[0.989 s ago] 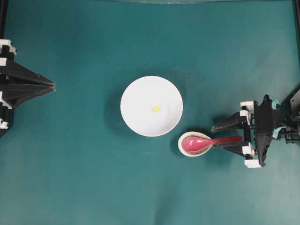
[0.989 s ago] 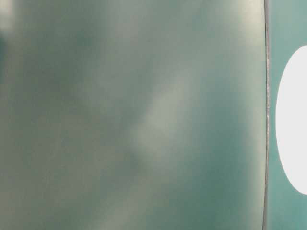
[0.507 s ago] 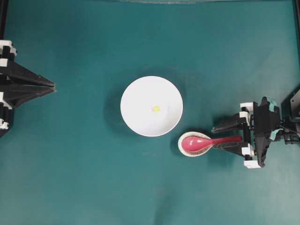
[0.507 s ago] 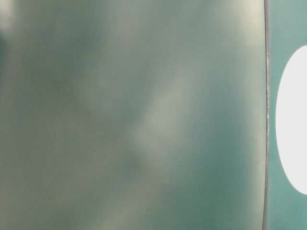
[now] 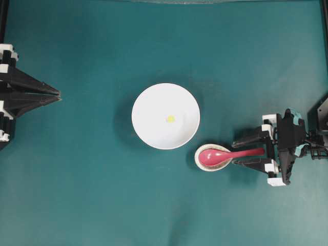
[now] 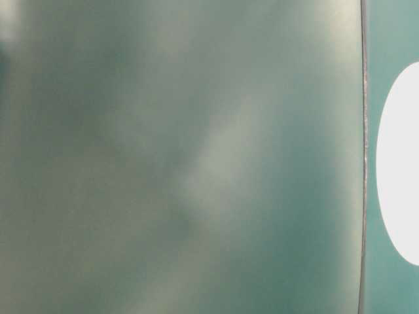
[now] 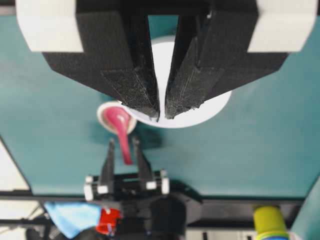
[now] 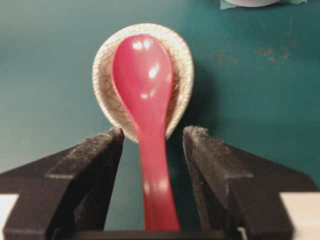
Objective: Scoop the yellow hexagonal prism block from the bowl with a spoon using the right arm.
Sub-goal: 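Close the right gripper on the red spoon handle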
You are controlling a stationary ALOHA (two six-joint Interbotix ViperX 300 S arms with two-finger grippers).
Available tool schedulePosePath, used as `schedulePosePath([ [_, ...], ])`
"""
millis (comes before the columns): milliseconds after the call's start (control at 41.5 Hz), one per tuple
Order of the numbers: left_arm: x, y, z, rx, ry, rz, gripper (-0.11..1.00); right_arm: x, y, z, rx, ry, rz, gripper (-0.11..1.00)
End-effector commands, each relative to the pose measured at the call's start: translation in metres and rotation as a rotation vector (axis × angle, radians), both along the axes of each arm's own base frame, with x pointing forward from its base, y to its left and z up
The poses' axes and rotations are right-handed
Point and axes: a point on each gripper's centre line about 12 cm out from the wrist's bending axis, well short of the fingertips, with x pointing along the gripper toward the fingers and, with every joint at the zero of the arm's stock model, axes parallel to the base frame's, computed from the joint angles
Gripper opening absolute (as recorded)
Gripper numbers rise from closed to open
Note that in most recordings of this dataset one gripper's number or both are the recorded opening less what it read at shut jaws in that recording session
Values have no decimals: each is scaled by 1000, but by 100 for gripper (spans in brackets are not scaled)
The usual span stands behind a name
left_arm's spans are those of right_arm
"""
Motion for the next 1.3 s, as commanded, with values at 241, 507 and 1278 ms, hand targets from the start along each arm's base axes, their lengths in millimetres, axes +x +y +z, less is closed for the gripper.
schedulePosePath([
  [241,3,0,8,5,-18,1,14,-1,3,1,1,-1,15,52],
  [507,3,1,8,5,-18,3,14,-1,2,1,-2,-1,14,48],
  [1278,3,0,8,6,-17,1,14,-3,2,0,-19,5,22,48],
])
